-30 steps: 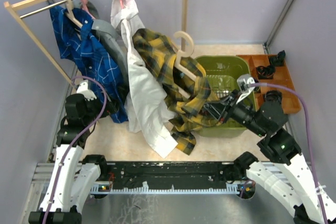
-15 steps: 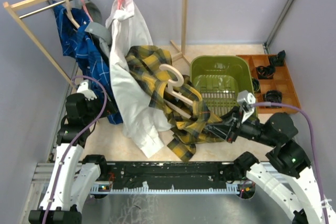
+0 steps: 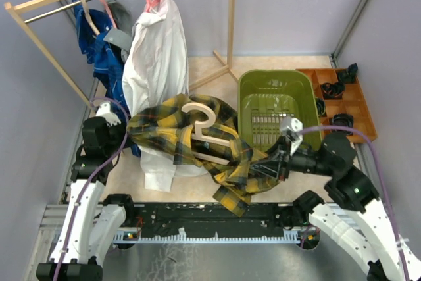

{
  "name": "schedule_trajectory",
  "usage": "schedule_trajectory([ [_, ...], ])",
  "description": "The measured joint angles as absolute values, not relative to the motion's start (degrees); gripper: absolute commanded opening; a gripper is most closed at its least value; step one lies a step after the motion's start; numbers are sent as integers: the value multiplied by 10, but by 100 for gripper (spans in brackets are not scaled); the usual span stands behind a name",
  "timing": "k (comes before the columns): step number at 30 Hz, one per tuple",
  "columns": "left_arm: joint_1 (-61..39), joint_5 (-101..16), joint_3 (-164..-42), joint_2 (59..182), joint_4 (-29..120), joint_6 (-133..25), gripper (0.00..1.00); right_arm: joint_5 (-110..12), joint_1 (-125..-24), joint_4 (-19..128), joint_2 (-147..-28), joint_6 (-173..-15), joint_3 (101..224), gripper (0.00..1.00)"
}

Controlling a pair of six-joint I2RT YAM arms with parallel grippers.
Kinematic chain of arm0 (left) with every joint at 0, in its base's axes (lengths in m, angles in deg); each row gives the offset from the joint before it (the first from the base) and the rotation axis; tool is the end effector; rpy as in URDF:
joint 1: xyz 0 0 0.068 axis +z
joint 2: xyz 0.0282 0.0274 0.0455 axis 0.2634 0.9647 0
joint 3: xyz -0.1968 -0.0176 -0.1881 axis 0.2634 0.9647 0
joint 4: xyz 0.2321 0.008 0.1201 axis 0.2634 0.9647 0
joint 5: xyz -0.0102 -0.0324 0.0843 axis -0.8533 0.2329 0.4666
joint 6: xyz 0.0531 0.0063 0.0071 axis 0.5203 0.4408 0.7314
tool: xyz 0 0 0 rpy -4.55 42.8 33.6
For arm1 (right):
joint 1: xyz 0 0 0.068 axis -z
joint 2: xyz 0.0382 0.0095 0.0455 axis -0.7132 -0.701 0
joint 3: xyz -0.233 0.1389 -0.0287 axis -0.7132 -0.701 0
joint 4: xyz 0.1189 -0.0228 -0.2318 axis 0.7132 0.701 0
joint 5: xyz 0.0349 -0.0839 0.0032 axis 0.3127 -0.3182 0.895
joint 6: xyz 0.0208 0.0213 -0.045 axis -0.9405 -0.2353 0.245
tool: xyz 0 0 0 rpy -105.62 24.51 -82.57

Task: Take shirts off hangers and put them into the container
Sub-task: Adjust the hanger.

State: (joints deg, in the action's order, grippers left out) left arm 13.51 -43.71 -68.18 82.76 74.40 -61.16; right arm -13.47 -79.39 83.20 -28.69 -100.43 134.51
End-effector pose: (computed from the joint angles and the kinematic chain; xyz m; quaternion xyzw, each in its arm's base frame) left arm 0.1520 -0.0105 0.2847 -0.0860 0.8455 -0.1644 0.5007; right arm 0.0459 0.0602 0.3665 -0.3697 0.6229 0.5001 0.4747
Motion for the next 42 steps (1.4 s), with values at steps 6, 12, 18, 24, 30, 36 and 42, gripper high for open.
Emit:
schedule_trajectory([
  [6,136,-424,-682,821,746,-614,99,-155,-794,841,-356,-988,1302,0],
  [12,136,-365,-684,771,772,-634,99,-269,-795,876,-416,-993,1310,0],
  [18,136,-355,-695,704,787,-670,99,-454,-799,883,-450,-1041,1327,0],
  [24,136,-357,-726,709,800,-673,99,-549,-799,800,-432,-1113,1302,0],
  [30,136,-373,-730,727,810,-663,99,-508,-798,749,-360,-1143,1260,0],
  [36,136,-397,-734,726,813,-661,99,-350,-798,737,-287,-1108,1282,0],
  [42,136,-391,-774,694,826,-663,99,-244,-798,701,-213,-1089,1282,0],
])
